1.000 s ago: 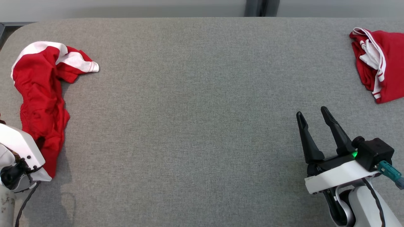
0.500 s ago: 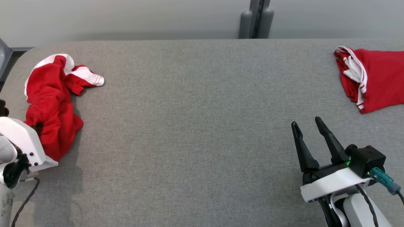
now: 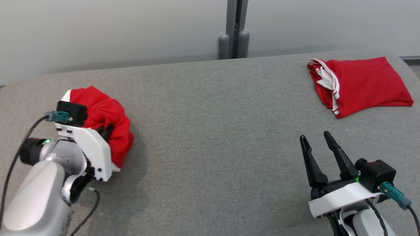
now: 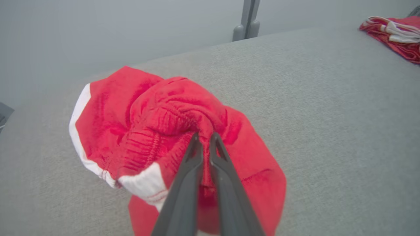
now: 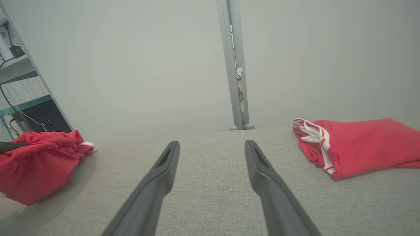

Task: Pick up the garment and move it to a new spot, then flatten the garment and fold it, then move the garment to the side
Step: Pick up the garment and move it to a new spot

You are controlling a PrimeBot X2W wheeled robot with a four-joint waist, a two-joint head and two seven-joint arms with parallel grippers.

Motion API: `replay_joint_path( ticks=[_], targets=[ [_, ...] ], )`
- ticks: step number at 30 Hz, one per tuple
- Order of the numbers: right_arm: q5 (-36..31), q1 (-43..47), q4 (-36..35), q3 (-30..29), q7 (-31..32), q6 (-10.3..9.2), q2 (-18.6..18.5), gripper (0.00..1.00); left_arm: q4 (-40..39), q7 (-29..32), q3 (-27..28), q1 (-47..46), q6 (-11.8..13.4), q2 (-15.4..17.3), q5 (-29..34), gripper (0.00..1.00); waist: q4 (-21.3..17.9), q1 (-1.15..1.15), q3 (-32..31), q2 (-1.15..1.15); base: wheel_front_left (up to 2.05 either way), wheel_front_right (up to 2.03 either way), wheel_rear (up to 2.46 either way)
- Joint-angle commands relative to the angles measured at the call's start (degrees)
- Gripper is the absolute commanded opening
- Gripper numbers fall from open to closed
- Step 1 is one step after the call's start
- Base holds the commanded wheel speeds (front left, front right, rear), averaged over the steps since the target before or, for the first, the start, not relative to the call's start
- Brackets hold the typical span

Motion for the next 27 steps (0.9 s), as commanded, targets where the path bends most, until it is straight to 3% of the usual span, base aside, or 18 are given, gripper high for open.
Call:
replay_joint_path(
  ticks=[1, 8, 15, 21, 27],
  targets=[
    [0.0, 0.3, 0.1, -0.2, -0.2, 0.0, -0.1, 1.0, -0.9, 0.0, -0.3, 0.4, 0.6, -0.5, 0.6, 0.0, -1.6, 0.0, -0.2, 0.0, 0.0, 0.0, 0.0],
    [-0.1, -0.1, 0.0, -0.9, -0.2, 0.0, -0.1, 1.0, -4.7, -0.9, -3.9, -1.2, 1.6, -6.6, 0.9, 0.0, -6.2, 0.0, 0.6, 0.0, 0.0, 0.0, 0.0],
    [0.2, -1.0, 0.0, -0.6, -0.2, 0.0, 0.3, 1.0, -3.4, -2.6, -7.6, -3.9, 0.9, -12.4, 1.5, 0.0, -11.3, 0.0, 1.5, 0.0, 0.0, 0.0, 0.0],
    [0.6, -1.5, -0.1, 0.0, -0.2, 0.0, 0.6, 1.0, -0.3, -4.1, -10.0, -5.5, 0.9, -14.9, 2.3, 0.0, -15.0, 0.0, 2.6, 0.0, 0.0, 0.0, 0.0],
    [0.6, -2.1, -0.2, -0.2, -0.2, 0.0, 0.8, 1.0, 3.6, -4.9, -11.5, -6.6, 0.4, -16.3, 2.1, 0.0, -16.1, 0.0, 3.5, 0.0, 0.0, 0.0, 0.0]
  ],
)
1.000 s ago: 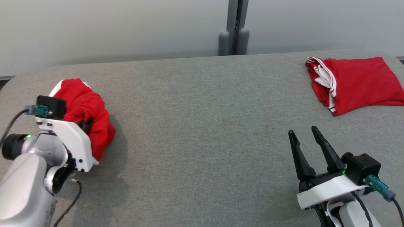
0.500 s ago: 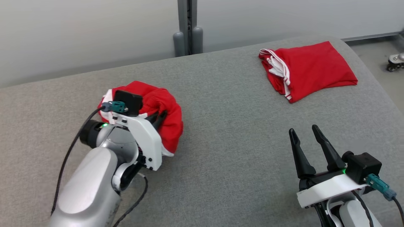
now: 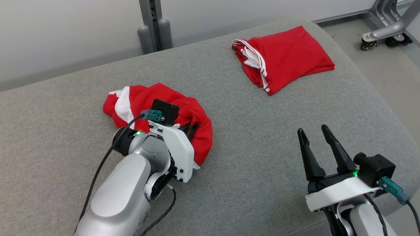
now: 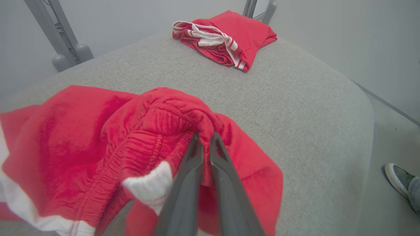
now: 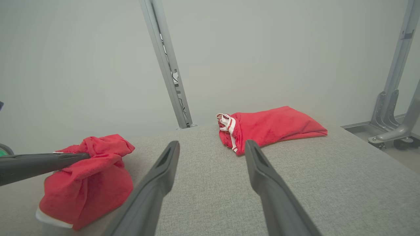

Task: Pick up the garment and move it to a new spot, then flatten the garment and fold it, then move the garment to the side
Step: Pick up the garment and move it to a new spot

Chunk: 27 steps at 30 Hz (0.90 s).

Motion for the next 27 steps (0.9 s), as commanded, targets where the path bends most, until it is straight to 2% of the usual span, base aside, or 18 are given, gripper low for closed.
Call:
replay_joint_path(
  ticks=[1, 2, 3, 10, 18, 19, 21, 27],
  targets=[
    [-0.1, -0.6, -0.1, -0.4, -0.2, 0.0, -0.2, 1.0, 0.4, -0.4, 0.0, -1.5, -0.5, 0.2, -0.1, 0.21, 0.1, 0.0, 0.2, 0.0, 0.0, 0.0, 0.0],
    [-0.3, -0.6, -0.1, -0.6, -0.2, 0.0, -0.2, 1.0, 0.8, -0.6, -0.2, -1.6, -0.5, 0.1, -0.2, 0.47, 0.4, 0.0, 0.2, 0.0, 0.0, 0.0, 0.0],
    [-0.5, -0.5, -0.1, -0.6, -0.2, 0.0, -0.2, 1.0, 1.1, -0.7, -0.4, -1.7, -0.7, 0.0, -0.4, 1.0, 0.8, 0.0, 0.2, 0.0, 0.0, 0.0, 0.0],
    [-1.0, 0.2, -0.4, -1.2, -0.2, 0.0, -1.0, 1.0, 0.1, -4.1, 0.4, -1.4, -0.3, 0.3, -0.9, 1.0, 4.2, 0.0, -1.0, 0.0, 0.0, 0.0, 0.0],
    [-1.4, 0.7, -1.0, -2.5, -0.2, 0.0, -2.1, 1.0, -5.2, -8.0, 3.2, 1.9, 1.9, 4.0, -0.6, 1.0, 7.2, 0.0, -2.5, 0.0, 0.0, 0.0, 0.0],
    [-1.4, 0.9, -1.3, -2.8, -0.2, 0.0, -2.5, 1.0, -7.1, -9.2, 4.1, 3.3, 2.9, 5.4, -0.2, 1.0, 8.0, 0.0, -2.8, 0.0, 0.0, 0.0, 0.0],
    [-1.5, 1.0, -1.4, -2.8, -0.2, 0.0, -2.7, 1.0, -8.1, -10.1, 4.7, 4.1, 3.4, 6.1, -0.2, 1.0, 8.3, 0.0, -3.0, 0.0, 0.0, 0.0, 0.0],
    [-1.8, 1.9, -2.3, -3.1, -0.2, 0.0, -3.3, 1.0, -13.9, -15.1, 8.3, 10.1, 7.3, 8.8, 0.2, 1.0, 10.0, 0.0, -4.6, 0.0, 0.0, 0.0, 0.0]
  ],
)
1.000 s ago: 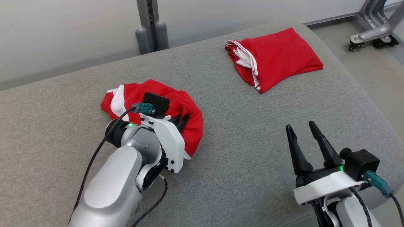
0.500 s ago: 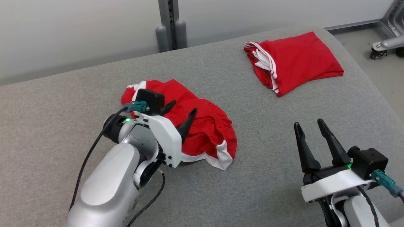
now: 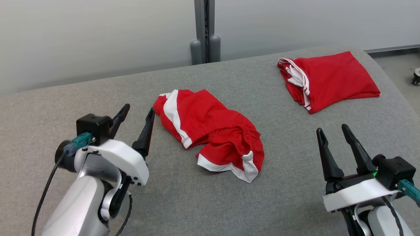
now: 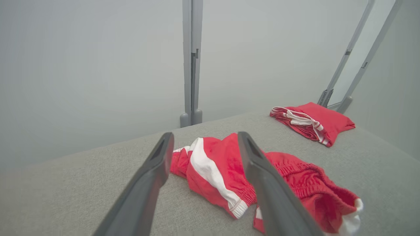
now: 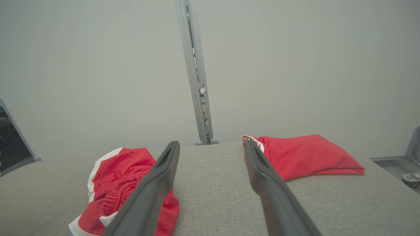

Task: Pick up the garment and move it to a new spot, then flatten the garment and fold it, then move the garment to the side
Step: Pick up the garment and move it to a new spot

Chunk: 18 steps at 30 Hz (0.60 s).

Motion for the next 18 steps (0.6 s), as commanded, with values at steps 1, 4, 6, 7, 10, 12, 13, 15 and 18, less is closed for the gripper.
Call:
replay_joint_path(
  ticks=[1, 4, 6, 7, 10, 12, 13, 15, 18],
  targets=[
    [-0.2, 0.6, -0.4, 0.0, -0.2, 0.0, -0.4, 1.0, -1.0, -0.9, 0.8, 1.9, 0.8, 0.7, -0.2, 1.0, 0.7, 0.0, -0.8, 0.0, 0.0, 0.0, 0.0],
    [-0.3, 1.2, -1.0, -0.1, -0.2, 0.0, -0.8, 1.0, -3.5, -3.5, 2.7, 5.1, 2.3, 1.7, -0.3, 1.0, 1.3, 0.0, -1.7, 0.0, 0.0, 0.0, 0.0],
    [-0.3, 1.6, -1.4, -0.3, -0.2, 0.0, -1.0, 1.0, -4.9, -5.5, 3.7, 7.6, 3.3, 2.2, -0.2, 1.0, 1.7, 0.0, -2.3, 0.0, 0.0, 0.0, 0.0],
    [-0.4, 1.7, -1.6, -0.5, -0.2, 0.0, -1.1, 1.0, -5.5, -6.5, 4.4, 8.7, 3.7, 2.5, -0.4, 1.0, 1.8, 0.0, -2.5, 0.0, 0.0, 0.0, 0.0],
    [-0.5, 2.4, -2.0, -0.6, -0.2, 0.0, -1.4, 1.0, -6.8, -9.7, 6.1, 11.8, 5.0, 3.3, 0.0, 1.0, 2.3, 0.0, -3.2, 0.0, 0.0, 0.0, 0.0],
    [-0.5, 2.5, -2.5, -0.6, -0.2, 0.0, -1.6, 1.0, -7.7, -12.1, 6.6, 13.7, 5.6, 3.8, 0.9, 1.0, 2.5, 0.0, -3.6, 0.0, 0.0, 0.0, 0.0],
    [-0.5, 2.5, -2.7, -0.6, -0.2, 0.0, -1.6, 1.0, -7.9, -13.0, 7.1, 14.7, 6.1, 3.9, 0.9, 1.0, 2.6, 0.0, -3.7, 0.0, 0.0, 0.0, 0.0],
    [-0.7, 2.8, -2.9, -0.7, -0.2, 0.0, -1.6, 1.0, -8.3, -14.6, 7.8, 16.5, 6.8, 3.8, 0.7, 1.0, 2.9, 0.0, -3.9, 0.0, 0.0, 0.0, 0.0],
    [-0.7, 3.6, -3.2, -1.0, -0.2, 0.0, -1.6, 1.0, -9.0, -16.4, 8.6, 18.7, 7.6, 3.3, 0.3, 1.0, 3.3, 0.0, -4.1, 0.0, 0.0, 0.0, 0.0]
  ],
)
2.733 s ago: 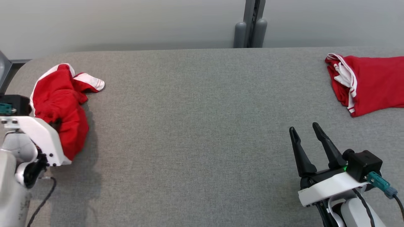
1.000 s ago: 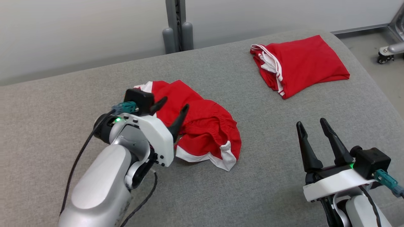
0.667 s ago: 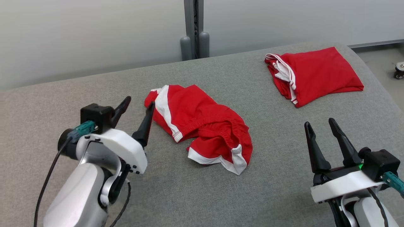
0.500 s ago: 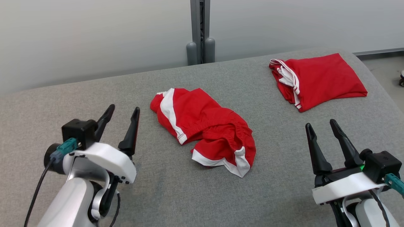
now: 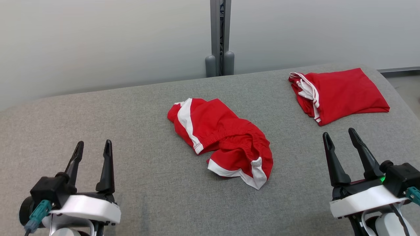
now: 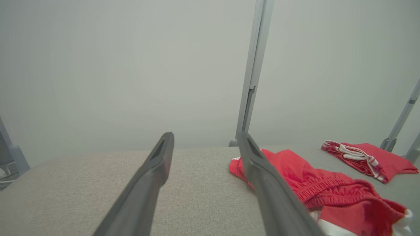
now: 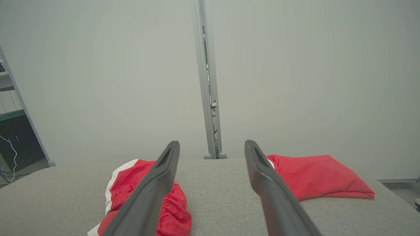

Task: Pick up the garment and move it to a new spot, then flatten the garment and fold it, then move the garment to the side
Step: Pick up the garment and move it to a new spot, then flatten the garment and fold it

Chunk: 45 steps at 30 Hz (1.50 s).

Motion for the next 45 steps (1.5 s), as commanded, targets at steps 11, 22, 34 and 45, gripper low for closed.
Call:
replay_joint_path(
  ticks=[11, 22, 34, 45],
  targets=[
    [-0.7, 3.1, -0.4, -2.2, -0.2, 0.0, 0.2, 1.0, -0.6, -3.4, 2.6, 5.7, 0.5, -2.8, 0.5, 1.0, 0.8, 0.0, -0.5, 0.0, 0.0, 0.0, 0.0],
    [-1.4, 2.3, -0.7, -2.2, -0.2, 0.0, 0.0, 1.0, 0.1, -3.5, 3.5, 5.4, -0.1, -3.8, 1.5, 1.0, 0.9, 0.0, -0.4, 0.0, 0.0, 0.0, 0.0],
    [-1.5, 2.3, -0.5, -1.9, -0.2, 0.0, 0.0, 1.0, 1.0, -3.5, 3.9, 4.9, -0.9, -4.4, 2.0, 1.0, 1.1, 0.0, -0.4, 0.0, 0.0, 0.0, 0.0],
    [-1.7, 1.4, 0.9, 1.2, -0.2, 0.0, -0.6, 1.0, 1.3, -3.5, 4.0, 4.7, -1.0, -4.7, 2.1, 1.0, 1.4, 0.0, -0.4, 0.0, 0.0, 0.0, 0.0]
  ],
)
